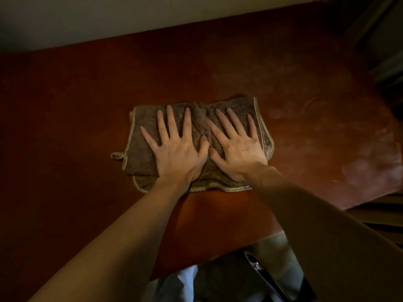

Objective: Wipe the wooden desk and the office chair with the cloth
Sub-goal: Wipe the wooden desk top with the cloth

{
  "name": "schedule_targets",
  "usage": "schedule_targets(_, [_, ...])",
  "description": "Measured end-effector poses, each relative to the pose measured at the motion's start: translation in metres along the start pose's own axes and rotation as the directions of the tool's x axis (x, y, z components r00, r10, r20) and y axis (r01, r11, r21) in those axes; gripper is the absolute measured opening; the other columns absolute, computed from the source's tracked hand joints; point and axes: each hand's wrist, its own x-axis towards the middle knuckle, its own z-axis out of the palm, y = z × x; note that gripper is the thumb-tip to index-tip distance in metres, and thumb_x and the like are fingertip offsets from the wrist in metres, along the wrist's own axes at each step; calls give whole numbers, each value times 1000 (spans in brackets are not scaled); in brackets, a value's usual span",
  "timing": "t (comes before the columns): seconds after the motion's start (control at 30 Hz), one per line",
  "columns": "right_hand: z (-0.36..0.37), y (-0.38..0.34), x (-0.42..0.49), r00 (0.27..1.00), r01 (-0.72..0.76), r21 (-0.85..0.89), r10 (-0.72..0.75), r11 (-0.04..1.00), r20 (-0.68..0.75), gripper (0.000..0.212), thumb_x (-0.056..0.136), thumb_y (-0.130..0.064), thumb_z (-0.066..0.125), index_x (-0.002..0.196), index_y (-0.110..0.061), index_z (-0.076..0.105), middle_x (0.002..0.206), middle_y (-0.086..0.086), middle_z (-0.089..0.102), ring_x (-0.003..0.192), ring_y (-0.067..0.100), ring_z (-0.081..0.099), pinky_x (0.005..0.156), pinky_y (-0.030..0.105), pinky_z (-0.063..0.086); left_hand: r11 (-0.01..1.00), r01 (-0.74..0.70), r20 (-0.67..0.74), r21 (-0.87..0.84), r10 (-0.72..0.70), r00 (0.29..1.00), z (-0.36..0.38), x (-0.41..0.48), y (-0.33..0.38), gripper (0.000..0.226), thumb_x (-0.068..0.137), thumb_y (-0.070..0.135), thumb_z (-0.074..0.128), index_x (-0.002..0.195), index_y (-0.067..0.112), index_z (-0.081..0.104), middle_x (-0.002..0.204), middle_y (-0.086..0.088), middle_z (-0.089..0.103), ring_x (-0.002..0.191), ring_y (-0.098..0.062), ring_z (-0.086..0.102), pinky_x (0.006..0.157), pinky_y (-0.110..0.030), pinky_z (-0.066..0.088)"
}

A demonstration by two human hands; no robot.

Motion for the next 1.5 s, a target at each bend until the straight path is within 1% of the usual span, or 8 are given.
schedule_targets(0.23, [-14, 29, 67, 1000, 6, -9, -6, 1000, -24, 70, 101, -62, 18, 164, -34, 5, 174, -1, 2, 160, 22, -6, 125, 61, 0, 1000, 10, -18, 0, -10, 1000, 0, 73, 8, 82, 93, 66, 14, 165, 28, 8, 172, -13, 1, 158, -35, -4, 117, -74, 1])
schedule_targets(0.47, [-25, 53, 136, 1000, -10, -32, 10, 999, -13, 72, 100, -65, 11, 165, -34, 4, 173, -3, -4, 159, 20, -11, 126, 60, -3, 1000, 17, -20, 25, -16, 1000, -3, 149, 13, 84, 89, 67, 8, 164, 29, 6, 172, -12, 1, 158, -34, -4, 118, -73, -1])
schedule_targets(0.7, [-36, 72, 187, 1000, -9, -35, 9, 999, -15, 74, 98, -65, 11, 165, -34, 3, 173, -2, -4, 159, 21, -10, 126, 59, -4, 1000, 23, -17, 18, -22, 1000, -5, 204, 16, 85, 87, 67, 5, 164, 30, 4, 172, -12, 0, 158, -33, -5, 119, -72, -2])
schedule_targets(0.87, [-41, 81, 219, 999, -33, -49, 33, 998, -8, 74, 98, -65, 11, 164, -33, 3, 173, -2, -4, 159, 21, -11, 126, 59, -4, 999, -26, -14, 41, 27, 1000, -8, 241, 14, 85, 88, 65, 0, 164, 28, 4, 172, -11, -2, 158, -32, -6, 119, -72, 0])
schedule_targets(1.0, [-42, 86, 243, 999, -36, -56, 35, 998, -17, 72, 99, -63, 15, 164, -34, 4, 173, -2, -2, 159, 22, -8, 126, 60, -2, 999, -22, -39, 32, 23, 999, -5, 266, 11, 81, 92, 64, 6, 165, 29, 6, 172, -10, 1, 159, -31, -3, 119, -72, 1])
schedule_targets(1.1, [-43, 91, 259, 999, -29, -52, 27, 998, -29, 74, 97, -64, 14, 165, -33, 6, 174, -1, 1, 159, 23, -6, 125, 61, 0, 1000, -26, -48, 4, 26, 998, -6, 281, 10, 80, 93, 64, 9, 165, 28, 7, 172, -10, 2, 159, -30, -3, 119, -72, -1])
schedule_targets(1.33, [-51, 101, 282, 1000, -2, -60, 2, 998, 1, 77, 96, -64, 15, 165, -31, 5, 173, 0, -1, 159, 23, -7, 125, 62, -1, 997, -82, -41, 2, 82, 996, -8, 305, 7, 79, 96, 62, 12, 165, 23, 13, 172, -10, 10, 159, -30, 3, 121, -69, -2])
schedule_targets(1.5, [-56, 107, 296, 999, 49, -47, -49, 998, 13, 79, 93, -68, 16, 164, -33, 6, 173, -1, 1, 159, 21, -6, 126, 59, -2, 998, -69, -24, 7, 69, 997, -12, 310, 5, 78, 96, 62, 14, 163, 22, 19, 169, -11, 20, 156, -31, 16, 123, -66, 3])
